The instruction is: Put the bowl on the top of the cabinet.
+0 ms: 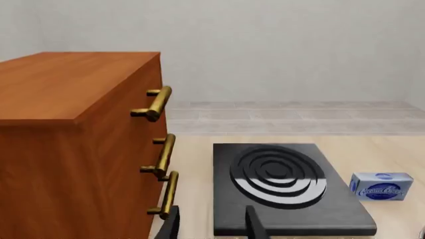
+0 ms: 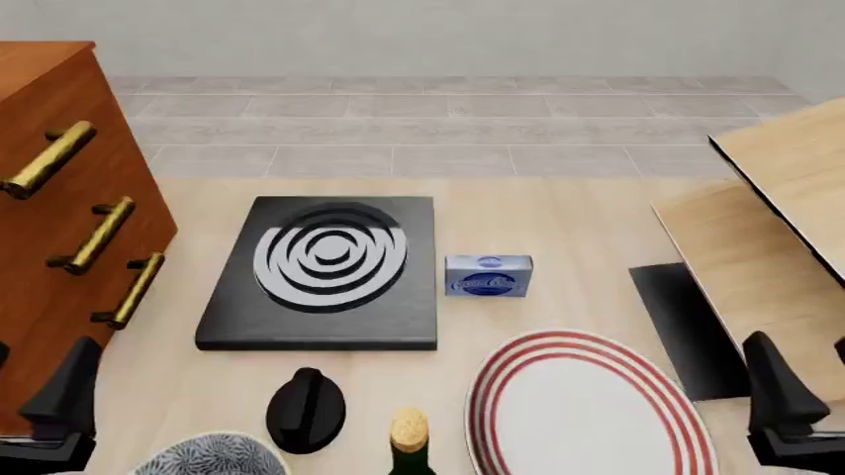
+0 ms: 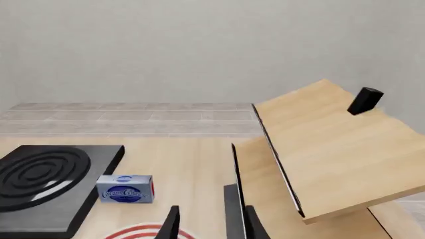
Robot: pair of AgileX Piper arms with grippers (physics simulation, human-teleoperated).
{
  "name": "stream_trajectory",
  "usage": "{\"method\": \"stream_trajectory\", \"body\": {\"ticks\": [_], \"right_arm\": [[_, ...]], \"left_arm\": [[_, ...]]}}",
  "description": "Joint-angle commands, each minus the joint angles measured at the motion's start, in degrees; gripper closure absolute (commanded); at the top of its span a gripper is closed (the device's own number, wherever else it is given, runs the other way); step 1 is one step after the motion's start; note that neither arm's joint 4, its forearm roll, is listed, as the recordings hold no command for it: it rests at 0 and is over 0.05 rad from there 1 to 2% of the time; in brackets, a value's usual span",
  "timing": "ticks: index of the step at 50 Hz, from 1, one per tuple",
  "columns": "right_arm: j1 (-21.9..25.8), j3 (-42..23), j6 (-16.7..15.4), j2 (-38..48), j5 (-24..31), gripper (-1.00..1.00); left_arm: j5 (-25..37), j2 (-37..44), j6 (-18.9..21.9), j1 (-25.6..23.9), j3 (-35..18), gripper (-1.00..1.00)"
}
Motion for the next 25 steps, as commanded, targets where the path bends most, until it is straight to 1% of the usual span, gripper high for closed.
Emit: {"method": "stream_trajectory", "body": {"ticks": [1,11,15,19,23,25], "right_arm": [[-0.05,0.01,0.11,6.59,-6.38,-1.0],[-0.04,0.01,0.12,8.64,-8.42,-1.0],[-0.03,0.01,0.12,7.49,-7.28,-1.0],[-0.03,0.01,0.13,8.43,-8.22,-1.0],[-0.02,0.01,0.11,6.96,-6.75,-1.0],[-0.02,0.01,0.11,7.83,-7.63,-1.0]], "left_arm": [[0.78,0.05,-0.11,0.07,-0.04,-1.0],[0.87,-0.05,-0.4,-0.3,-0.44,-1.0],[0.53,-0.05,-0.21,-1.16,-0.55,-1.0],[0.82,-0.05,-0.19,-1.19,-1.15,-1.0],[0.37,-0.05,0.38,-0.9,-1.13,-1.0],[0.32,-0.05,0.37,-0.73,-1.7,-1.0]]}}
